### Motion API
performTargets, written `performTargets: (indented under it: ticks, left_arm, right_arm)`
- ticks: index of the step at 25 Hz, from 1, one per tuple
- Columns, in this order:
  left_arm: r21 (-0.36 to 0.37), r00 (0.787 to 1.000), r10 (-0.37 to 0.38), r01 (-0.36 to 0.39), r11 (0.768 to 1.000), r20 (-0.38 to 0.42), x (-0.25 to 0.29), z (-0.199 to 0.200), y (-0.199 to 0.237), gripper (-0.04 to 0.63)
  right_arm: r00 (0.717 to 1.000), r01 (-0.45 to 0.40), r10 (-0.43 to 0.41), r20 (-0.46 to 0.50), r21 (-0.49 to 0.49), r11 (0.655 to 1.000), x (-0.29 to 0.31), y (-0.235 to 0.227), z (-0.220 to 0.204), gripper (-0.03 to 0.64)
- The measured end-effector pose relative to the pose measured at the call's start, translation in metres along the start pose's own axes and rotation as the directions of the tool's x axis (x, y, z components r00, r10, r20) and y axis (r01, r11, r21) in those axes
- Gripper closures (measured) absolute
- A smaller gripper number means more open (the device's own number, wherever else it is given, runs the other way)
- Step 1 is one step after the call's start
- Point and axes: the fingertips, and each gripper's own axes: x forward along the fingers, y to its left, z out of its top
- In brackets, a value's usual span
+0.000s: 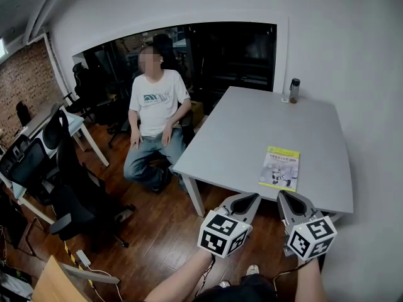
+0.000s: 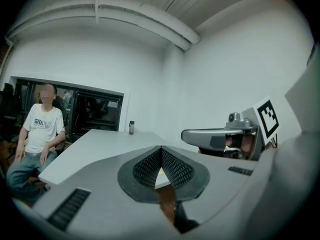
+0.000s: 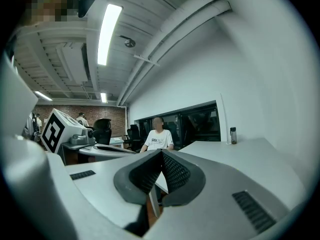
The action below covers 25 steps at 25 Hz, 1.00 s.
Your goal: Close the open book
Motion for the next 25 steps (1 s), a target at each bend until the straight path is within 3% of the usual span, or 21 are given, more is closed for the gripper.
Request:
performTargets:
  ticks: [25]
  left_arm:
    - [0.021, 1.0, -0.011, 0.011, 1.0, 0.025, -0.011, 0.01, -0.019, 0.591]
  right_arm:
    - [1.0, -0.004, 0.004, 0.016, -0.014, 1.0, -0.017, 0.009, 0.008, 0.612]
